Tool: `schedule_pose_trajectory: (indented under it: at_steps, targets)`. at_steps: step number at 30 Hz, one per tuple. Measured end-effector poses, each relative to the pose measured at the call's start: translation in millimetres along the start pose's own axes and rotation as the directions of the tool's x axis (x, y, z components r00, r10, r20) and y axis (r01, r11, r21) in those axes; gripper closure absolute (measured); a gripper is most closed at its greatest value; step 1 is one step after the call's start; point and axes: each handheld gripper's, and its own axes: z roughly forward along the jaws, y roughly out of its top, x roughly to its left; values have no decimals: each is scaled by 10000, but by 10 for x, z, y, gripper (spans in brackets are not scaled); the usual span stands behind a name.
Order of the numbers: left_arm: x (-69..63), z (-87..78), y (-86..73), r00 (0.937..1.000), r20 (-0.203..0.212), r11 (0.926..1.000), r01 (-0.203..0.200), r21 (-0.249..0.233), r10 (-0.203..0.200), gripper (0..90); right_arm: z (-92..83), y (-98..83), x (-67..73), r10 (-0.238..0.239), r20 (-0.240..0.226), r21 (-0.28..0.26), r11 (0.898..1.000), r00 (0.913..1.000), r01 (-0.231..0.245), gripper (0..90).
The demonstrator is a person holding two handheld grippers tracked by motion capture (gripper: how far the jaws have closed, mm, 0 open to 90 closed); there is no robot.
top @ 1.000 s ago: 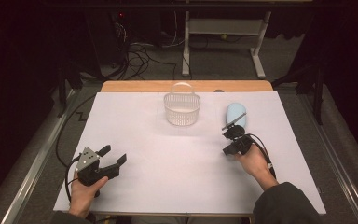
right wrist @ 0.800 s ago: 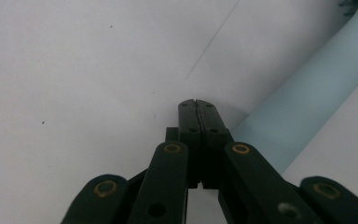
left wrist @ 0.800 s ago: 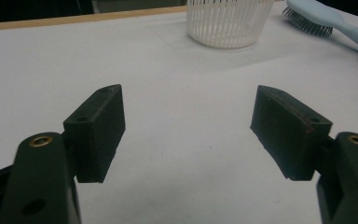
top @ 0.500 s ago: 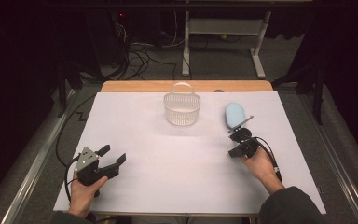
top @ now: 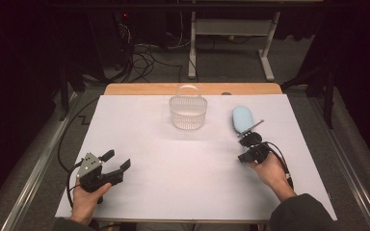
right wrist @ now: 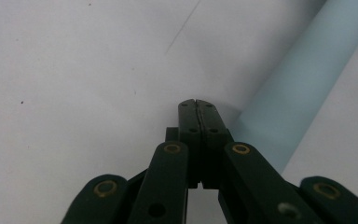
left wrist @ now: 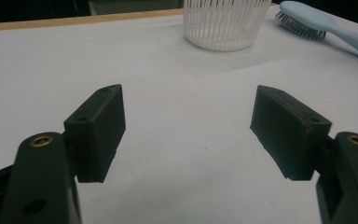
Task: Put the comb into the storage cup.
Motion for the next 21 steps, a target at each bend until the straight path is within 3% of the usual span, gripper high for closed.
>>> schedule_pose_trajectory:
  at_steps: [6,16,21]
  targets:
    - [-4,5,2,10000,88,10000,3,7,-3,272,-22,-72,-73,131,49,-92,9999,9999,-131,900]
    - [1,-7,1,9999,-112,10000,-44,6,44,256,-119,-109,-199,155,272,-342,9993,9995,-146,900]
    - [-11,-6,0,9998,-145,9999,-126,36,127,251,-145,-140,-282,415,423,-405,9984,9982,-398,900]
